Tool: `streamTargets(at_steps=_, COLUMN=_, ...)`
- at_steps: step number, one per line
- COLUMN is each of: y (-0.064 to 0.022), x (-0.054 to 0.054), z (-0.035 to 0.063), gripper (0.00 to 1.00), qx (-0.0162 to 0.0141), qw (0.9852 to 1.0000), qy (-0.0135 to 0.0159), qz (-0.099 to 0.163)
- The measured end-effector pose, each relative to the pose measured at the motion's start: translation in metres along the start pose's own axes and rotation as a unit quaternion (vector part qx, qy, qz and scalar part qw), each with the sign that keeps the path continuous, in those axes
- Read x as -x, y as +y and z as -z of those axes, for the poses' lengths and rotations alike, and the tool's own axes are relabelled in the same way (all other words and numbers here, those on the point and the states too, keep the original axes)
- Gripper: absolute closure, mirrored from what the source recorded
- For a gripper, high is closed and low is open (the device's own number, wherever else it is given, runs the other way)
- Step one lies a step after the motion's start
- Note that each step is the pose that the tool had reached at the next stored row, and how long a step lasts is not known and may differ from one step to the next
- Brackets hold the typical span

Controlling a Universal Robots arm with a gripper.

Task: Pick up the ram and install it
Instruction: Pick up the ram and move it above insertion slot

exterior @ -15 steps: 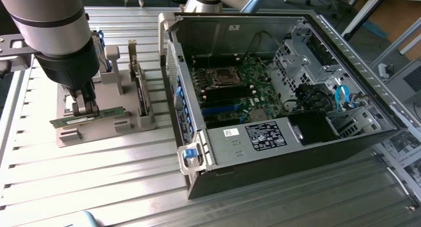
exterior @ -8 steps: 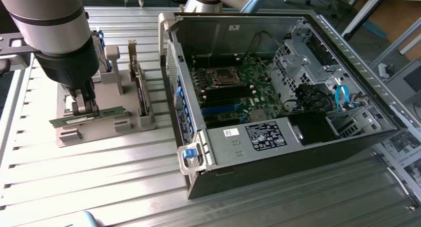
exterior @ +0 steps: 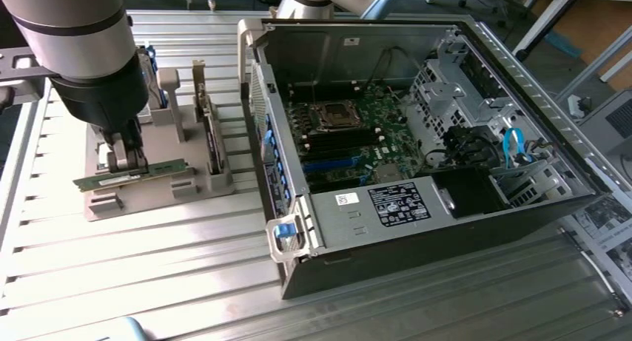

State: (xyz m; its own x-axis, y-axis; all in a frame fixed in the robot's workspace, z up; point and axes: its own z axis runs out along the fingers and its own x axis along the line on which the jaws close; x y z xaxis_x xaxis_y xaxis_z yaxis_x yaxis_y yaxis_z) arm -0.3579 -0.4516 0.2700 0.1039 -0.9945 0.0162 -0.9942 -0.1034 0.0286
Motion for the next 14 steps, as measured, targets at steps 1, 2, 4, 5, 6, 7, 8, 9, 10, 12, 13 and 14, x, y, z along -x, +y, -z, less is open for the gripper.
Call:
streamTargets(at_steps=1, y=0.0000, x=0.0000, z=0.0003, gripper=0.88, qx=0.0001, qw=1.0000, qy=0.0001, qz=0.000)
streamTargets(at_steps=2, y=0.0000, x=0.0000, z=0.0006, gripper=0.88, qx=0.0001, qw=1.0000, qy=0.0002, qz=0.000)
streamTargets(at_steps=4, y=0.0000, x=0.0000, z=0.0012, gripper=0.88, qx=0.0001, qw=1.0000, qy=0.0003, qz=0.000)
streamTargets(at_steps=5, y=0.0001, x=0.0000, z=0.0015, gripper=0.88, qx=0.0001, qw=1.0000, qy=0.0005, qz=0.000)
streamTargets(at_steps=6, y=0.0001, x=0.0000, z=0.0017, gripper=0.88, qx=0.0001, qw=1.0000, qy=0.0006, qz=0.000)
streamTargets(at_steps=7, y=0.0001, x=0.0000, z=0.0020, gripper=0.88, qx=0.0001, qw=1.0000, qy=0.0007, qz=0.000)
streamTargets(at_steps=8, y=0.0001, x=0.0000, z=0.0023, gripper=0.88, qx=0.0001, qw=1.0000, qy=0.0008, qz=0.000)
streamTargets(at_steps=9, y=0.0001, x=0.0000, z=0.0026, gripper=0.88, qx=0.0001, qw=1.0000, qy=0.0009, qz=0.000)
streamTargets(at_steps=10, y=0.0001, x=0.0000, z=0.0028, gripper=0.88, qx=0.0001, qw=1.0000, qy=0.0010, qz=0.000)
streamTargets(at_steps=12, y=0.0001, x=0.0000, z=0.0034, gripper=0.88, qx=0.0002, qw=1.0000, qy=0.0013, qz=0.000)
streamTargets(at_steps=13, y=0.0001, x=0.0001, z=0.0037, gripper=0.88, qx=0.0002, qw=1.0000, qy=0.0015, qz=0.000)
streamTargets(at_steps=14, y=0.0001, x=0.0001, z=0.0040, gripper=0.88, qx=0.0002, qw=1.0000, qy=0.0017, qz=0.000)
